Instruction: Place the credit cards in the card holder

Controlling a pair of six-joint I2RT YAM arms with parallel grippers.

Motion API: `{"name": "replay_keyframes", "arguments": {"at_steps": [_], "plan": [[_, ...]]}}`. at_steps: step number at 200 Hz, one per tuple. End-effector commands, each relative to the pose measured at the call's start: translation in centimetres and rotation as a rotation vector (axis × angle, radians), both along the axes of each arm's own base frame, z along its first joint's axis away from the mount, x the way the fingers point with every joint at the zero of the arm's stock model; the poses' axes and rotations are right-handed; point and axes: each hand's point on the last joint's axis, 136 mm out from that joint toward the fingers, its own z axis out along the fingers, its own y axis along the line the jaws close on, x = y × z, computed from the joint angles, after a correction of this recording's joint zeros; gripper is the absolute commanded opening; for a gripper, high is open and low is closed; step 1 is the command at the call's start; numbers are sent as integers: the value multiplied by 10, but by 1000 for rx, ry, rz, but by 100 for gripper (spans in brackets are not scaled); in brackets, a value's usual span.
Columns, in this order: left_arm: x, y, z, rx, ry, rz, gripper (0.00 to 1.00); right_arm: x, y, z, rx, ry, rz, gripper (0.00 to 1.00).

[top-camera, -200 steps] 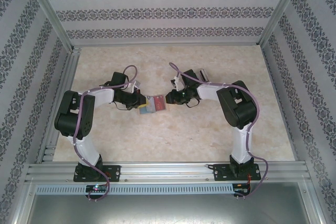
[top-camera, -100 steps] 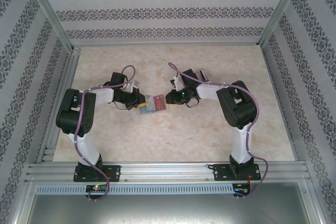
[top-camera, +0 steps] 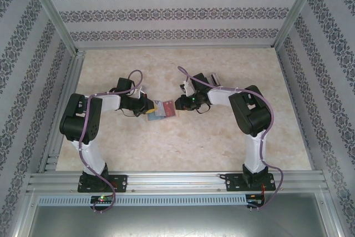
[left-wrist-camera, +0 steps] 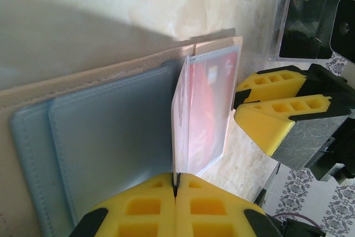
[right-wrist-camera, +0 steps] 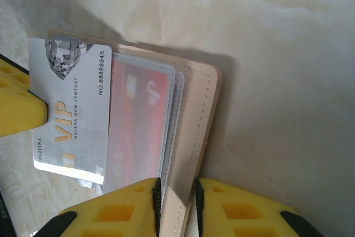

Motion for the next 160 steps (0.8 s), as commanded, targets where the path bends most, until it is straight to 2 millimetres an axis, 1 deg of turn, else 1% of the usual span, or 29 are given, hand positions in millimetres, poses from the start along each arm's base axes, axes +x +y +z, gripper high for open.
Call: {"name": "replay_keyframes", "arguments": {"at_steps": [1,57,90,160], "plan": [[-4,3,-10,3,30,12,0,-2,3,-4,-24,-6,26,27],[-7,-2,-18,4,49,-2,0,-2,4,-4,-25,-6,28,27],[-6,-4,-17,0,47,-12,0,-2,4,-4,-25,-5,28,27],[-13,-9,-20,-9,64,-30,0,-2,4,-4,-25,-3,29,27]]}}
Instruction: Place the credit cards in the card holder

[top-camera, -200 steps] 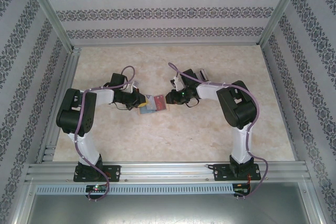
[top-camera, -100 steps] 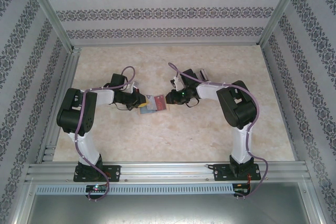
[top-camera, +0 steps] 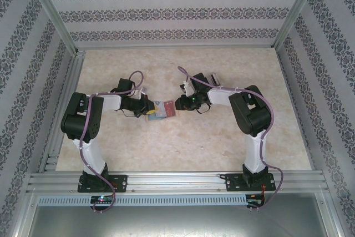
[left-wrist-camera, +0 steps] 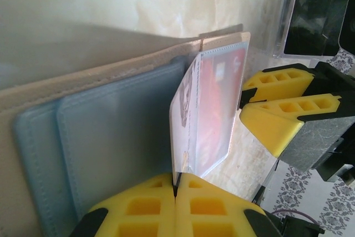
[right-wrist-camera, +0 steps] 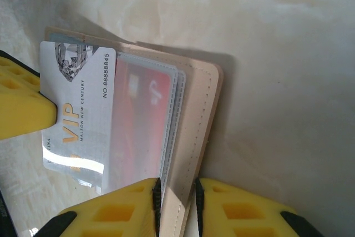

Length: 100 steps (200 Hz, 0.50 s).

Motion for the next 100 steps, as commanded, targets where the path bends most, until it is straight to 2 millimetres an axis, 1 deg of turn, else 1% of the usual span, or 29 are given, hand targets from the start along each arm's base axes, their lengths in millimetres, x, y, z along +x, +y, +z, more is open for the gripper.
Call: {"name": "replay_keyframes", "arguments": {"at_steps": [1,22,58,100], "plan": [[-9,-4,-14,5,45,-14,0,-1,5,-4,-18,-11,27,27],[-10,-8,-12,-4,46,-27,0,-1,4,-5,-19,-9,27,27],[-12,-7,-15,5,55,-30,0,-1,5,-4,-19,-10,27,27],[-7,-11,-19,1,60,-24,0,-2,6,-4,-18,-8,32,27]]}}
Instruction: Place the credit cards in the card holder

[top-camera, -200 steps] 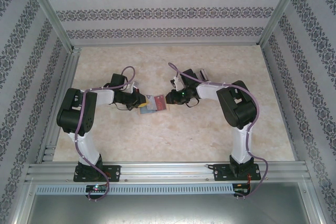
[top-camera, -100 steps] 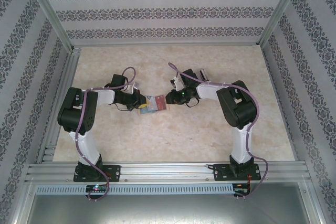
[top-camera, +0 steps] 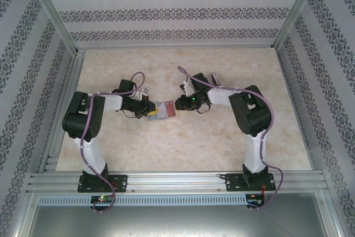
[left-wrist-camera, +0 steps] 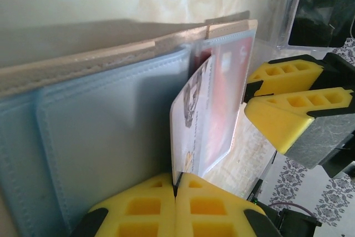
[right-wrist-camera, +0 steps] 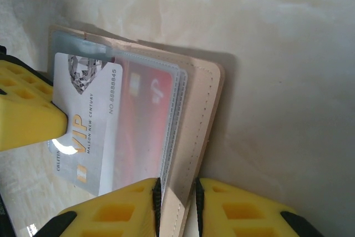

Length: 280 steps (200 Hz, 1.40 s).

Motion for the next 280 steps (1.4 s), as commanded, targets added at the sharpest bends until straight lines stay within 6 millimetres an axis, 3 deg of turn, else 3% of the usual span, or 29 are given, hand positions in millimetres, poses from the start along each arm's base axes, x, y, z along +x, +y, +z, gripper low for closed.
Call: {"name": "replay_keyframes", "arguments": {"at_steps": [1,164,218,250,280], "plan": [[-2,-6,-12,18,32,-5,0,-2,6,-4,-16,-1,22,27],[7,-36,-17,22,27,-43,0,-4,8,-3,-15,2,33,27],[7,-37,-14,33,22,-41,13,-4,8,-2,-17,0,34,27],[5,-33,-11,73,12,-51,30,-4,8,-1,-18,-1,37,27],[3,-24,-2,140,-8,-66,36,-4,7,-2,-21,-1,38,27]]}}
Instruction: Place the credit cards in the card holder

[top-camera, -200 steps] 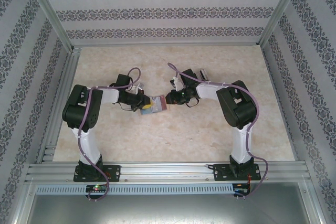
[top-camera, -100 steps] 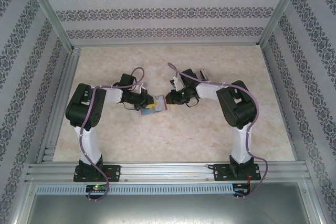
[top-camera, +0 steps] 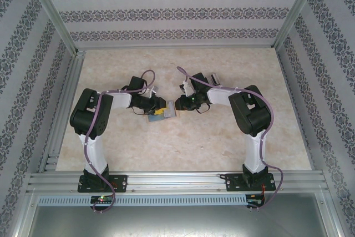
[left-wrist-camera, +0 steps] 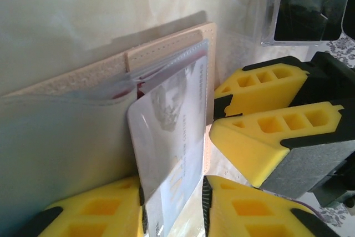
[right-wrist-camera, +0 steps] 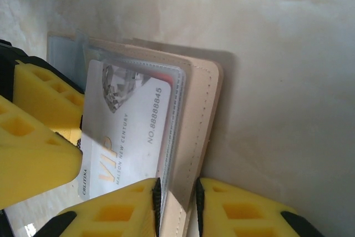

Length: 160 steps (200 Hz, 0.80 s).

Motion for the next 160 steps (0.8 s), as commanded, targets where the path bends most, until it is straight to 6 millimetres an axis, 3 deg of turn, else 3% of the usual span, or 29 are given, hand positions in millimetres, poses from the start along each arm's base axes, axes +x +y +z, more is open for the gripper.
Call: {"name": "replay_keyframes", "arguments": {"at_steps": [1,109,160], "plan": [[-9,15,-8,129,18,0,36,-3,6,-1,-9,-7,33,27],[-5,39,31,231,-70,30,46,-4,5,-2,-18,-6,37,28],[-9,63,28,310,-62,62,45,-4,6,3,-19,-18,41,28]]}}
